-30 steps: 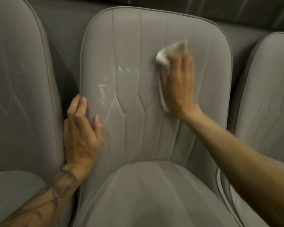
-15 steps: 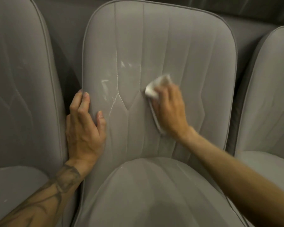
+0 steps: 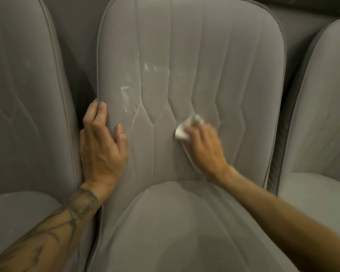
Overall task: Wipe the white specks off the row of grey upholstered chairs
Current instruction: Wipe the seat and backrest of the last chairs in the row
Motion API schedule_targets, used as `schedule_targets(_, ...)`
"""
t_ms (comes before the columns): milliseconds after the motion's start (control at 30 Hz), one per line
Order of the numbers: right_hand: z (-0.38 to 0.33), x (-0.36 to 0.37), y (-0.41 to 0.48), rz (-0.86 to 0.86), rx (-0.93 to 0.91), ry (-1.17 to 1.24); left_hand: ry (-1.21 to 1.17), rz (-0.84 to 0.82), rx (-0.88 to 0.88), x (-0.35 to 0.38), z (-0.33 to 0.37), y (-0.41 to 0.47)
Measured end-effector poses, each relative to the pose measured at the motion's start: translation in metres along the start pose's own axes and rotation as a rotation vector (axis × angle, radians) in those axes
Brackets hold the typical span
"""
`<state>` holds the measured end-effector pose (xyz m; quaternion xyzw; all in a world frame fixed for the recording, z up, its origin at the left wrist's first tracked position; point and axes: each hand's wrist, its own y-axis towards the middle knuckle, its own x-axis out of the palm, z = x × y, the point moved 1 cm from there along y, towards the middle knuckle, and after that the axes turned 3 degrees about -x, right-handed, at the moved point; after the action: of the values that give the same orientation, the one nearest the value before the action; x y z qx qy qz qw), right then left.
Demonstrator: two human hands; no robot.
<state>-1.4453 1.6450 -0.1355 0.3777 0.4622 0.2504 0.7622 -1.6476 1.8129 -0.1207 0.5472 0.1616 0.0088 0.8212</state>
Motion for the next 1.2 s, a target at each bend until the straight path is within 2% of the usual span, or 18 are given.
schedule_targets(67, -0.006, -0.004, -0.03, -0.18, -0.194, -0.007, -0.003, 0.001, -0.003, 0.0, 0.001, 0.0)
schedule_targets(100, 0.001, -0.006, -0.026, -0.184, -0.228, -0.001, -0.001, 0.001, -0.005, 0.0, 0.0, 0.0)
schedule_targets(133, 0.01, -0.006, -0.012, -0.114, -0.217, -0.01, 0.002, 0.001, -0.005, 0.0, -0.001, 0.0)
schedule_targets(233, 0.04, -0.01, 0.052, 0.185, 0.012, -0.082, 0.005, 0.002, 0.001, 0.001, -0.003, 0.0)
schedule_targets(300, 0.039, -0.007, 0.067, 0.262, 0.206, -0.047, 0.009, 0.006, 0.005, 0.003, -0.004, -0.001)
schedule_targets(367, 0.014, 0.005, 0.037, 0.228, 0.259, 0.018, 0.009, 0.007, 0.006, 0.003, -0.005, -0.001)
schedule_targets(400, -0.001, 0.01, 0.012, 0.156, 0.187, 0.037, 0.012, 0.01, 0.007, 0.003, -0.005, -0.001)
schedule_targets(500, -0.023, 0.011, -0.04, -0.108, -0.192, 0.032, 0.015, 0.014, 0.009, 0.002, -0.004, -0.001)
schedule_targets(567, -0.007, 0.008, -0.021, -0.084, -0.303, -0.006, 0.019, 0.014, 0.0, 0.002, -0.003, 0.0)
schedule_targets(633, 0.013, 0.006, 0.017, 0.079, -0.165, -0.029, 0.017, 0.01, 0.0, 0.002, -0.004, -0.001)
schedule_targets(700, 0.026, 0.005, 0.044, 0.222, 0.095, -0.009, 0.017, 0.012, 0.004, 0.002, -0.005, -0.001)
schedule_targets(767, 0.012, 0.012, 0.032, 0.243, 0.233, 0.031, 0.01, 0.011, 0.006, 0.003, -0.005, -0.001)
schedule_targets(800, -0.002, 0.017, 0.014, 0.203, 0.212, 0.04, 0.007, 0.011, 0.006, 0.002, -0.004, -0.001)
schedule_targets(900, -0.029, 0.018, -0.034, -0.009, -0.044, 0.081, 0.005, 0.008, 0.001, 0.002, -0.003, -0.001)
schedule_targets(967, -0.018, 0.011, -0.024, -0.032, -0.13, 0.064, 0.0, 0.006, 0.003, 0.002, -0.003, -0.001)
schedule_targets(1000, -0.01, 0.006, -0.005, 0.007, -0.115, 0.058, -0.001, 0.004, 0.003, 0.001, -0.003, 0.0)
schedule_targets(1100, 0.019, -0.013, 0.084, 0.275, 0.023, -0.006, 0.007, 0.006, -0.007, 0.001, -0.004, -0.001)
schedule_targets(1200, 0.038, -0.031, 0.167, 0.509, 0.31, 0.046, 0.012, 0.004, -0.007, 0.002, -0.004, -0.001)
